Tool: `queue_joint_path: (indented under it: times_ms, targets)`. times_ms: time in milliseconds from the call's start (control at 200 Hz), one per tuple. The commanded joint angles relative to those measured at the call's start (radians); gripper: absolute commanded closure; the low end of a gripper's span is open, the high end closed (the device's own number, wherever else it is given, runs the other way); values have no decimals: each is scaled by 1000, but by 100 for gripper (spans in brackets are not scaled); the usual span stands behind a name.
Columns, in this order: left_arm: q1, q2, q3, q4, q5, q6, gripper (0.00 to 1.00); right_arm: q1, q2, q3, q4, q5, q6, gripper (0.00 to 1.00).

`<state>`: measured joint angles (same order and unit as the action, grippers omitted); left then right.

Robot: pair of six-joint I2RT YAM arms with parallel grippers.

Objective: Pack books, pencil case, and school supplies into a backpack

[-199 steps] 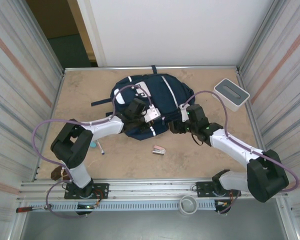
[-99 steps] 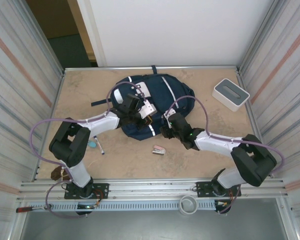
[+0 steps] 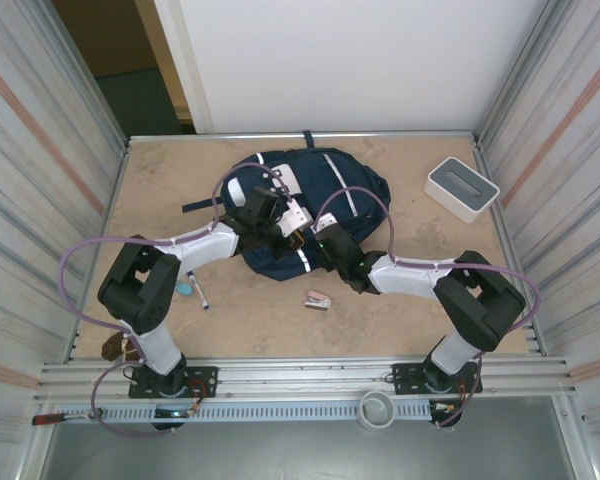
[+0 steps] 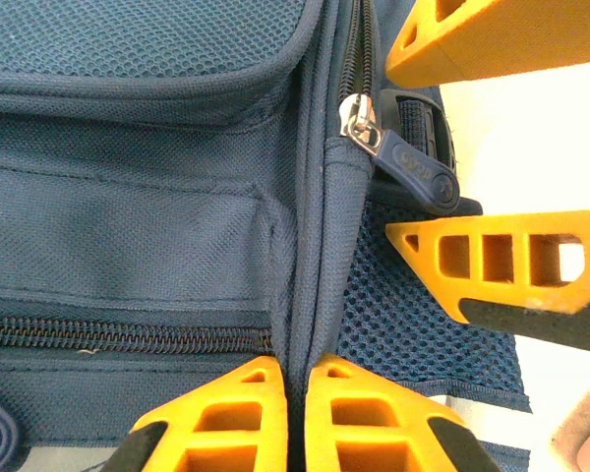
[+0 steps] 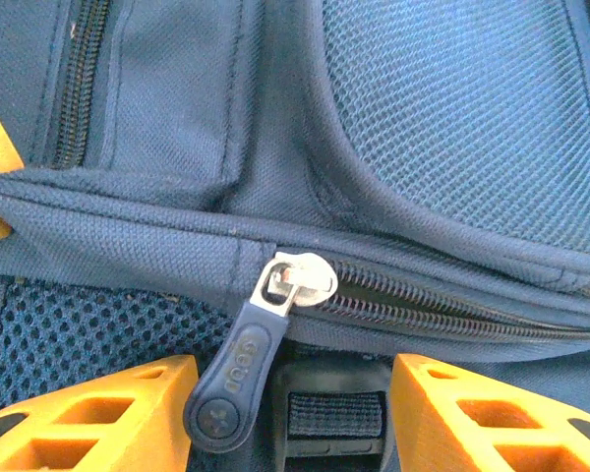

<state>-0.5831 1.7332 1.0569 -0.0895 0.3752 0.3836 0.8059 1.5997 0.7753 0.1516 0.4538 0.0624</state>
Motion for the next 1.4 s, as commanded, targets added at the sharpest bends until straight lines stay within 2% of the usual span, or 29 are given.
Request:
queue_joint_path:
  times_ms: [0,481,701,902,1398]
  targets:
    - [4,-11,25,-38,45,-15,100,9,7,28,20,51,-33,51]
    - [5,-11,21,-38,39,-11,100,-8,-41,2,43,25,-38,89]
    - [5,-15,17,-38,35,-5,100,-86,-98,-34,39,-120,33,99]
    - [5,-17,15,-38,38,0,100,-190,-131,-61,29,-325,112,100]
    - [5,-20,5,-39,33,11,100,-395,-113,-101,37,-642,254,100]
